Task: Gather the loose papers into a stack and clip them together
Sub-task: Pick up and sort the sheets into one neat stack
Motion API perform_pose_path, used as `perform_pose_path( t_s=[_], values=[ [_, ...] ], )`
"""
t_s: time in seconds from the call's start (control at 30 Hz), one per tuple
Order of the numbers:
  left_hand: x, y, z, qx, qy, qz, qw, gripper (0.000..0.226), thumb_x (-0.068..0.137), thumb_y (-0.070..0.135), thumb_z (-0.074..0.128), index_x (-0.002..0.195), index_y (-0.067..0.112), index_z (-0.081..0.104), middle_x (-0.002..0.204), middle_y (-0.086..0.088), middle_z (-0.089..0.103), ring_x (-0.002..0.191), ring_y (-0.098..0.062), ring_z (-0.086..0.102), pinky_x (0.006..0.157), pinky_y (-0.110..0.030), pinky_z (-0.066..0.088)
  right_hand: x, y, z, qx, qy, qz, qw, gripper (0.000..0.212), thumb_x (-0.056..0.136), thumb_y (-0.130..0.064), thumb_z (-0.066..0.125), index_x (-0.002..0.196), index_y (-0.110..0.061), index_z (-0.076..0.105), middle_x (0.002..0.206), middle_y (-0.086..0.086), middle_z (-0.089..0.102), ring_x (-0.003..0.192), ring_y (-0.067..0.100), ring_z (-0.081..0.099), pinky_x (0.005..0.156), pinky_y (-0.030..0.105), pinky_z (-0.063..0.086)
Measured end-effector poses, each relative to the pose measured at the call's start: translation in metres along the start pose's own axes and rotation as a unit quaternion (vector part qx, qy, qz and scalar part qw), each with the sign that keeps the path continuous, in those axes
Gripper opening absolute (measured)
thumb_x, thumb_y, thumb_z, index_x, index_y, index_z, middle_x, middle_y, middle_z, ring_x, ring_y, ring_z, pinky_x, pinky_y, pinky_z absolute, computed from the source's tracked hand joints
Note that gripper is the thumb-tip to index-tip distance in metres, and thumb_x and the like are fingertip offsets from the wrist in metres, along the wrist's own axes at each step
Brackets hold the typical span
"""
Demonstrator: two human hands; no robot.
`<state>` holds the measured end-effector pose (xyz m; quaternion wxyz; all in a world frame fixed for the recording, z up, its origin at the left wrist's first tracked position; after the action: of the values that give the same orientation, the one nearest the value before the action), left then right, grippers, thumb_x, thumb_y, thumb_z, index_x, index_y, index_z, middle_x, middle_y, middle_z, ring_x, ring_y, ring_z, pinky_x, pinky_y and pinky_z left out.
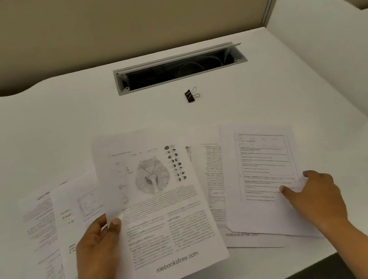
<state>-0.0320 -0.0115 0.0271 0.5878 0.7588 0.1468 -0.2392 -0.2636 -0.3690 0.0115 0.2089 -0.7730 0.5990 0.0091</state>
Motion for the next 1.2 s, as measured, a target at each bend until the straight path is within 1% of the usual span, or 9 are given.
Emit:
perform_pose_path(
  t_s=[0.13,0.23,0.37,0.53,0.63,0.8,0.97,1.07,1.2],
  values=[
    [0.0,-0.003,0.001,-0.006,0.004,-0.009,1.0,0.013,0.1,0.02,0.057,0.103,0.024,0.068,0.107,0.003,0.074,0.097,-0.028,0.07,0.092,-0.05,0.054,0.009,0.01,-0.004,0.011,-0.027,0.039,0.999,0.087,0.075,-0.052,0.076,0.142,-0.007,0.042,0.136,0.021,0.049,0.12,0.041,0.052,0.09,0.048,0.049],
    [0.0,-0.002,0.002,-0.009,0.007,-0.01,1.0,0.014,0.1,0.019,0.056,0.105,0.025,0.068,0.101,0.005,0.074,0.093,-0.026,0.07,0.08,-0.041,0.055,0.014,0.015,-0.005,0.075,-0.032,0.046,0.996,0.081,0.076,-0.04,0.08,0.14,-0.008,0.042,0.134,0.018,0.058,0.117,0.039,0.057,0.09,0.045,0.048],
    [-0.001,0.0,0.004,-0.012,0.003,0.0,1.0,0.013,0.1,0.019,0.057,0.102,0.024,0.069,0.103,0.004,0.075,0.093,-0.027,0.071,0.079,-0.04,0.055,0.02,0.022,-0.012,0.148,-0.02,0.061,0.987,0.048,0.079,-0.022,0.08,0.121,-0.006,0.06,0.116,0.017,0.068,0.097,0.034,0.063,0.077,0.037,0.047],
    [-0.001,0.001,0.007,-0.02,0.007,0.006,1.0,0.014,0.1,0.017,0.057,0.103,0.024,0.069,0.105,0.003,0.075,0.092,-0.026,0.071,0.078,-0.039,0.055,0.024,0.029,-0.017,0.245,-0.045,0.089,0.964,0.007,0.087,-0.012,0.071,0.092,-0.008,0.07,0.091,0.013,0.073,0.076,0.028,0.066,0.074,0.044,0.056],
    [0.0,0.001,0.009,-0.032,0.01,0.005,0.999,0.014,0.1,0.016,0.057,0.102,0.024,0.069,0.105,0.002,0.074,0.092,-0.025,0.071,0.079,-0.039,0.054,0.023,0.031,-0.027,0.332,-0.063,0.11,0.935,0.016,0.088,-0.006,0.069,0.104,-0.006,0.067,0.093,0.013,0.069,0.078,0.024,0.062,0.063,0.032,0.05],
    [0.003,0.002,0.009,-0.043,0.015,0.001,0.999,0.015,0.1,0.017,0.057,0.108,0.022,0.068,0.106,0.002,0.074,0.093,-0.026,0.071,0.082,-0.043,0.056,0.015,0.022,-0.056,0.409,-0.067,0.095,0.905,0.018,0.091,-0.006,0.064,0.109,-0.009,0.064,0.096,0.011,0.068,0.095,0.033,0.064,0.081,0.041,0.051],
    [0.006,0.002,0.005,-0.052,0.012,0.001,0.999,0.015,0.101,0.016,0.056,0.103,0.024,0.068,0.092,0.007,0.076,0.086,-0.023,0.073,0.066,-0.032,0.056,0.0,-0.009,-0.074,0.457,-0.103,0.043,0.882,0.007,0.091,-0.01,0.064,0.091,-0.017,0.066,0.089,0.007,0.075,0.066,0.016,0.073,0.063,0.03,0.051],
    [0.004,0.005,0.007,-0.057,-0.003,0.003,0.998,0.017,0.1,0.015,0.056,0.1,0.025,0.07,0.083,0.004,0.08,0.082,-0.021,0.075,0.066,-0.032,0.057,-0.022,-0.039,-0.071,0.48,-0.145,0.006,0.865,0.004,0.087,-0.006,0.063,0.087,-0.01,0.065,0.067,0.001,0.076,0.05,0.007,0.069,0.048,0.022,0.056],
    [-0.004,0.008,0.017,-0.065,-0.031,-0.002,0.997,0.017,0.1,0.015,0.057,0.101,0.026,0.07,0.086,0.009,0.081,0.082,-0.02,0.076,0.07,-0.035,0.059,-0.046,-0.072,-0.043,0.477,-0.216,-0.022,0.851,0.026,0.075,-0.01,0.072,0.098,0.001,0.067,0.089,0.019,0.077,0.075,0.028,0.07,0.078,0.042,0.058]
  ],
)
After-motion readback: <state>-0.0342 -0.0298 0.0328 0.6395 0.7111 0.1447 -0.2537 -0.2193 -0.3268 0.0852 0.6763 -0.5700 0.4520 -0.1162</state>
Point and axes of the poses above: each hand's wrist, its own x-axis towards the middle knuckle, its own z-axis out of the palm, y = z × x, the point moved 4 cm from there along x, towards the middle knuckle
